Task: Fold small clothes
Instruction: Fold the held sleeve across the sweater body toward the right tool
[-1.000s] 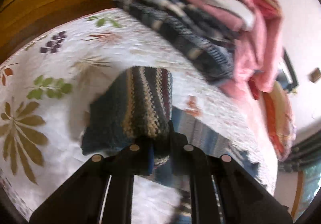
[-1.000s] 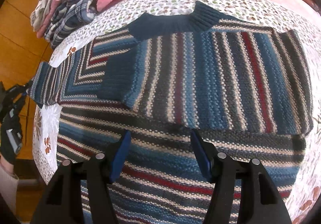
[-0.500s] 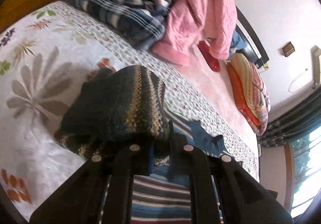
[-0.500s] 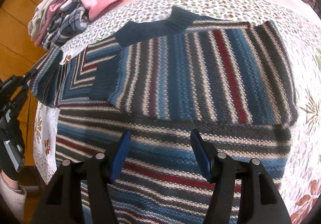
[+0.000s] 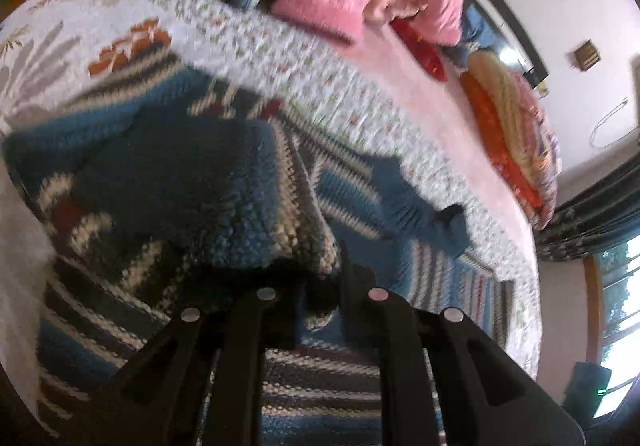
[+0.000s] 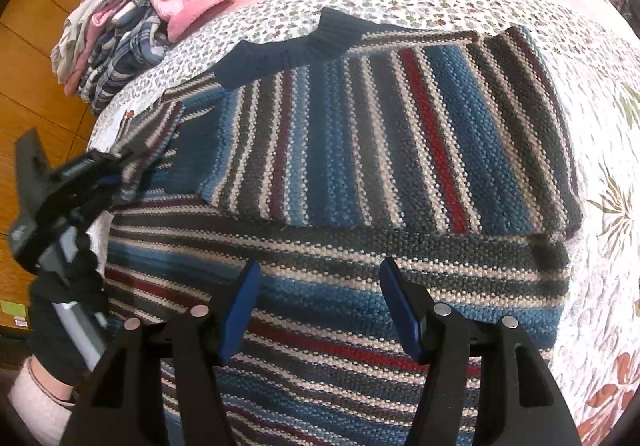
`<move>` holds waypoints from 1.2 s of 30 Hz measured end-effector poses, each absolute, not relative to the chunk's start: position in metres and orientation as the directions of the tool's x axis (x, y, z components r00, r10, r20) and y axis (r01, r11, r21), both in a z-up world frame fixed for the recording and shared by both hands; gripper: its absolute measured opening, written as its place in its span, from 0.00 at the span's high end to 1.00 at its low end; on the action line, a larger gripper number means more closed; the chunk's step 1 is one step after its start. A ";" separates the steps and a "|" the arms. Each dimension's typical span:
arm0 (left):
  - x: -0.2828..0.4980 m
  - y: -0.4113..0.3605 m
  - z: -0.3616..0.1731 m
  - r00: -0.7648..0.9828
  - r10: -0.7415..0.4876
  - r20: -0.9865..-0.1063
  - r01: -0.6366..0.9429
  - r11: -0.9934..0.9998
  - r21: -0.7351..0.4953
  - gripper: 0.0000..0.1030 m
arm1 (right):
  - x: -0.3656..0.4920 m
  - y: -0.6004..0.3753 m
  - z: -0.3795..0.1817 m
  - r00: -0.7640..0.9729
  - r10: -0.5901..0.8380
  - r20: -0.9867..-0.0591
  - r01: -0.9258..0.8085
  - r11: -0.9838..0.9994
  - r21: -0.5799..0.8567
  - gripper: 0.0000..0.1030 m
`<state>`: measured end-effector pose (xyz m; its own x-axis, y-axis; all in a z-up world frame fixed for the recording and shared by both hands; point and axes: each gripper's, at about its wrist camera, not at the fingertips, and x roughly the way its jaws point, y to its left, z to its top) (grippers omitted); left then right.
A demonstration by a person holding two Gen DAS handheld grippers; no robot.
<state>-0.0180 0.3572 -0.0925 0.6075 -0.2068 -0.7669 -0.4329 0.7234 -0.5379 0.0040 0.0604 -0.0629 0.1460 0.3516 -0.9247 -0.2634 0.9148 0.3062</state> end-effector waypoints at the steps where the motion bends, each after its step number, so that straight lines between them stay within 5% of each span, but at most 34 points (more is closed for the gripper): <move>1: -0.017 0.356 -0.101 0.592 -0.212 -0.778 -0.441 0.723 -0.532 0.87 | 0.004 0.061 -0.063 0.144 0.351 -0.925 -0.264 0.915 0.306 0.40; 8: -0.020 0.360 -0.113 0.554 -0.270 -0.788 -0.415 0.731 -0.542 0.82 | 0.009 0.075 -0.064 0.130 0.350 -0.928 -0.273 0.912 0.306 0.40; 15: -0.064 0.376 -0.083 0.502 -0.432 -0.749 -0.288 0.733 -0.616 0.61 | 0.029 0.114 -0.048 0.105 0.429 -0.897 -0.296 0.875 0.383 0.40; 27: -0.046 0.490 -0.064 0.514 0.017 -0.858 -0.497 0.820 -0.282 0.61 | 0.053 0.283 -0.047 -0.025 0.484 -0.874 -0.432 0.784 0.447 0.35; 33: -0.025 0.487 -0.102 0.404 0.017 -0.914 -0.510 0.834 -0.210 0.62 | 0.056 0.317 -0.083 -0.079 0.387 -0.919 -0.430 0.818 0.382 0.34; 35: -0.031 0.487 -0.109 0.398 0.015 -0.917 -0.503 0.839 -0.205 0.62 | 0.055 0.322 -0.098 -0.098 0.339 -0.936 -0.434 0.831 0.347 0.42; 36: -0.032 0.487 -0.111 0.397 0.019 -0.917 -0.502 0.841 -0.200 0.62 | 0.054 0.322 -0.104 -0.111 0.340 -0.934 -0.434 0.829 0.353 0.54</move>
